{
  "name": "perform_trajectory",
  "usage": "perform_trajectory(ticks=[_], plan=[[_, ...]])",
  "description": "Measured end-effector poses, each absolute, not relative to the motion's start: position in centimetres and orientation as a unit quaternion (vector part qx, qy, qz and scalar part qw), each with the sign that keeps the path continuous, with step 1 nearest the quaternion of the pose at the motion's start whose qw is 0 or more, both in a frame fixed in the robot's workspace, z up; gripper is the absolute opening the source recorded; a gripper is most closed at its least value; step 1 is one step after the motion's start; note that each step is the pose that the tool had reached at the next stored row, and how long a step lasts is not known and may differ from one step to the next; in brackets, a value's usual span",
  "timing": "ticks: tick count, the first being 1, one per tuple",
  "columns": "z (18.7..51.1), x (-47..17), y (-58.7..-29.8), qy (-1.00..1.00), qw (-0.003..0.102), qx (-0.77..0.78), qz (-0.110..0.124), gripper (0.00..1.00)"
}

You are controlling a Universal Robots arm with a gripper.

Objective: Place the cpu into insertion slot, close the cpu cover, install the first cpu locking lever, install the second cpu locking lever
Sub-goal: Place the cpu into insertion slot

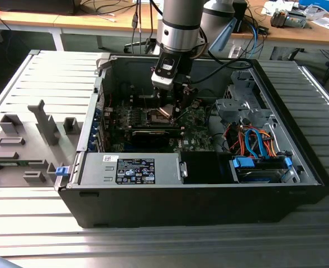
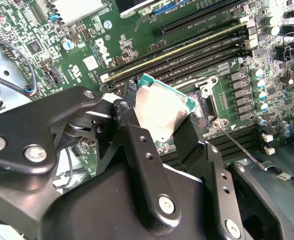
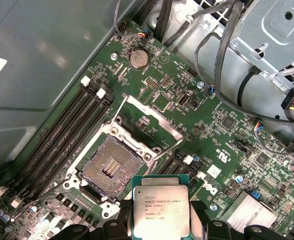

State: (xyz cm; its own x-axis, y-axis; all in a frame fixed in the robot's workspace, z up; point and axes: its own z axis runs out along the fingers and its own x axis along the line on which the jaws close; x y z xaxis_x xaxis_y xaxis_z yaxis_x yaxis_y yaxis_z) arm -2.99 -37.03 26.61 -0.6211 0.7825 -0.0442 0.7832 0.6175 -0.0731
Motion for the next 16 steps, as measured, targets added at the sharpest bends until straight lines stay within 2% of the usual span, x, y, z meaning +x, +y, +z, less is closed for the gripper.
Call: perform_trajectory(ticks=[16], plan=[[26.61, -2.99, -37.19, 0.897, 0.004, 0.439, -0.042, 0.54]])
